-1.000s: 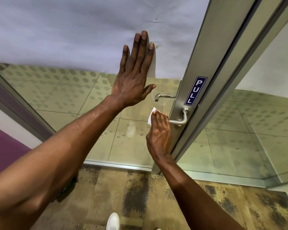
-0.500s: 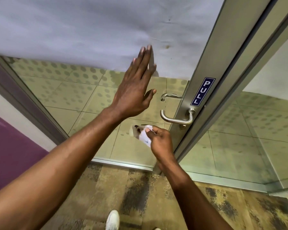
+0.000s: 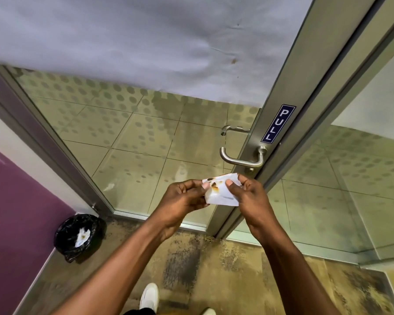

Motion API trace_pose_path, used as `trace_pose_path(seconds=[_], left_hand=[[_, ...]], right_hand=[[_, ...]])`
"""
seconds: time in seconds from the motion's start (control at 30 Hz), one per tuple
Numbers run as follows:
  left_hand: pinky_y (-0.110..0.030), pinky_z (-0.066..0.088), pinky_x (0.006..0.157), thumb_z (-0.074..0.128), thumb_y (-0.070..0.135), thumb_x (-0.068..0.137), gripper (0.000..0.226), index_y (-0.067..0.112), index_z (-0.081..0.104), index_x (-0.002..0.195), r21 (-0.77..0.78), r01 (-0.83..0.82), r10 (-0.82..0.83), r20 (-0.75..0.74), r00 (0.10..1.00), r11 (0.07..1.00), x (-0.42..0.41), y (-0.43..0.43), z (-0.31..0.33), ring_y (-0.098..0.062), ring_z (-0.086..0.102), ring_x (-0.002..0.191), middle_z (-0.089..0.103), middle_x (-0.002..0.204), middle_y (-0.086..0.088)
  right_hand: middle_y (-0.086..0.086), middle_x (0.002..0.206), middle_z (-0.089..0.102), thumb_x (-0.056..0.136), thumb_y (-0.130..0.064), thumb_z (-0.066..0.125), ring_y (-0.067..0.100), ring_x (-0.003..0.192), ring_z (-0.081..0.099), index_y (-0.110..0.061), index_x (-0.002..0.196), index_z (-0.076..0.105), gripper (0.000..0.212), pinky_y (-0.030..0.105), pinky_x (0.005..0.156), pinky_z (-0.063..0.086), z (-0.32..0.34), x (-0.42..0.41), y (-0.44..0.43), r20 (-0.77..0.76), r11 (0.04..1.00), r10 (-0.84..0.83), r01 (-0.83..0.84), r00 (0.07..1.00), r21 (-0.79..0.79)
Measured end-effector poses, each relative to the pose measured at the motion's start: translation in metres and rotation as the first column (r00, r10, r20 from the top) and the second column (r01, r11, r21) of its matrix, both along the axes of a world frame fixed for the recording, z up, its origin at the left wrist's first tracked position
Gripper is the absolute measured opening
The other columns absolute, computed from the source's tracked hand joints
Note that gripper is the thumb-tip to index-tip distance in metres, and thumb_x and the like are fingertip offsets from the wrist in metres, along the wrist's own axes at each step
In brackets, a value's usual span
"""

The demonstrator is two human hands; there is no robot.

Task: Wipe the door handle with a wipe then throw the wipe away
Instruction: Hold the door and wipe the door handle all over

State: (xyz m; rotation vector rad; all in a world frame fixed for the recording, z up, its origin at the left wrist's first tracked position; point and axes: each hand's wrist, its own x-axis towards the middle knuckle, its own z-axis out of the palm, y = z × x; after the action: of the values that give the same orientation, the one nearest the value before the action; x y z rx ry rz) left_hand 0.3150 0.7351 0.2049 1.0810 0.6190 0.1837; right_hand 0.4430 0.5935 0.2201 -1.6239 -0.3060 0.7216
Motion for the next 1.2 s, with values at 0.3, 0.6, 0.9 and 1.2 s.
trace_pose_path(seconds=[0.3,0.6,0.9,1.2], left_hand=[[-0.04,0.071,0.086,0.08,0.0,0.1,0.009,0.009,0.085,0.099,0.119,-0.249,0.265,-0.149,0.953,0.961,0.003,-0.025,-0.021,-0.028,0.081,0.087,0.088,0.094,-0.015],[-0.04,0.073,0.077,0.075,-0.005,0.101,0.011,-0.001,0.081,0.094,0.01,-0.398,0.387,-0.26,0.885,0.917,0.002,-0.04,-0.018,-0.022,0.074,0.062,0.083,0.077,-0.014],[-0.043,0.07,0.075,0.076,-0.002,0.099,0.007,-0.004,0.081,0.095,0.031,-0.356,0.348,-0.312,0.884,0.934,-0.002,-0.045,-0.02,-0.022,0.069,0.056,0.077,0.065,-0.006],[-0.029,0.065,0.066,0.071,-0.001,0.1,0.016,-0.014,0.079,0.096,-0.034,-0.36,0.346,-0.21,0.915,0.932,-0.013,-0.065,-0.014,-0.029,0.076,0.079,0.082,0.086,-0.02]], right_hand=[[-0.003,0.098,0.082,0.098,-0.021,0.072,0.016,0.09,0.076,-0.022,0.105,0.076,0.008,0.031,0.076,0.06,-0.011,-0.028,0.005,0.578,0.935,-0.083,0.264,0.811,-0.237],[-0.004,0.085,0.081,0.091,-0.021,0.079,0.015,0.075,0.075,-0.019,0.1,0.082,0.01,0.03,0.071,0.059,-0.027,-0.058,0.008,0.54,0.861,-0.338,0.485,0.771,-0.153],[-0.004,0.084,0.075,0.085,-0.026,0.085,0.019,0.077,0.072,-0.022,0.091,0.077,0.01,0.03,0.07,0.055,-0.034,-0.049,-0.001,0.502,0.862,-0.308,0.46,0.808,-0.213],[-0.001,0.096,0.059,0.096,-0.012,0.064,0.016,0.084,0.065,-0.014,0.122,0.079,0.03,0.028,0.072,0.056,-0.061,-0.086,-0.008,0.787,0.975,-0.122,0.223,0.605,-0.02]])
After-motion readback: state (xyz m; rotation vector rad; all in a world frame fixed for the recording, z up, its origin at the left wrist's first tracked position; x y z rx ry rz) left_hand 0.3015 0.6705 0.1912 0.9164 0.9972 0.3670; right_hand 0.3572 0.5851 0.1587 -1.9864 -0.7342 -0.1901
